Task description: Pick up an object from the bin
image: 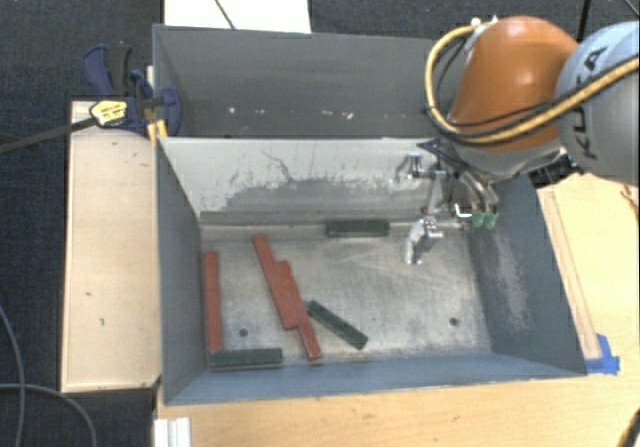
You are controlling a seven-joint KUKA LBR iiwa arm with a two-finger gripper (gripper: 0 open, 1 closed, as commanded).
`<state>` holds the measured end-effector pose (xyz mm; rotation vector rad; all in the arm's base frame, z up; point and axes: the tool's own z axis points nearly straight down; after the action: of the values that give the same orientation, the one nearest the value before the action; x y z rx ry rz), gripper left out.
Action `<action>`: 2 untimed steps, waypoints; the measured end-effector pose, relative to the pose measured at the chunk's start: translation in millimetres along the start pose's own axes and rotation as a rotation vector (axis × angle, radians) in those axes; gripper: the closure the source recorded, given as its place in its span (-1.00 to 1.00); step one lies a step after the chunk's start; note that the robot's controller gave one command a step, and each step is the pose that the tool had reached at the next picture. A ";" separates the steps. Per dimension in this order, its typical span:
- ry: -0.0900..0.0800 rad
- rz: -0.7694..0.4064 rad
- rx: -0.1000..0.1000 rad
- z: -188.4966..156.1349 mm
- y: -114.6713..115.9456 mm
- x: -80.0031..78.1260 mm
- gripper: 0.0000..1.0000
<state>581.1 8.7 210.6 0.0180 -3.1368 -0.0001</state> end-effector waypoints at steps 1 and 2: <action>-0.008 0.000 0.000 -4.4 0.0 -1.6 -1.00; -0.010 0.008 -0.001 47.1 51.4 47.7 -1.00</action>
Offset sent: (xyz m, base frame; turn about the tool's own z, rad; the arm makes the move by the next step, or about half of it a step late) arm -0.0596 0.0628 -0.0582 0.0035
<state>532.6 59.5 163.8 0.0048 -3.1469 -0.0014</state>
